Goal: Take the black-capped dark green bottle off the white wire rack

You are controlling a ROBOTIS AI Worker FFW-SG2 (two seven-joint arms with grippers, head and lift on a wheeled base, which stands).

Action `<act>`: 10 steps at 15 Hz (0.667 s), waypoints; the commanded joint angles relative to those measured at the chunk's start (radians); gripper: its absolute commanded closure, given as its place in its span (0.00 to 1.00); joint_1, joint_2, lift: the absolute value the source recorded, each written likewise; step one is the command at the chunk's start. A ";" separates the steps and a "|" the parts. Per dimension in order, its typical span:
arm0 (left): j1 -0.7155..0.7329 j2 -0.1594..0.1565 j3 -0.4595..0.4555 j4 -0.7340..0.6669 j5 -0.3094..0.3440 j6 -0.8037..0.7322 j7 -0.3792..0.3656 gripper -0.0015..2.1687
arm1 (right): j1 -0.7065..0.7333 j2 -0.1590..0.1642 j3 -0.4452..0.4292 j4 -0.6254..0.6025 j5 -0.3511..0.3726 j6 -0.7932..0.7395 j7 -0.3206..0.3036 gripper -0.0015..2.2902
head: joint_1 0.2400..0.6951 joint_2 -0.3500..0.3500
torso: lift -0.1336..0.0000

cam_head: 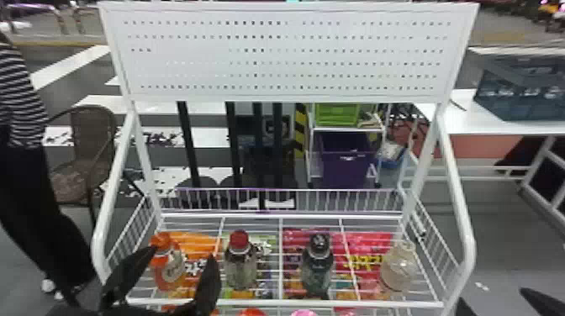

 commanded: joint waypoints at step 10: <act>0.040 0.012 0.025 -0.034 -0.003 -0.025 -0.015 0.07 | -0.148 0.025 0.236 0.546 0.125 -0.572 -0.002 0.04 | 0.57 0.50 | 1.00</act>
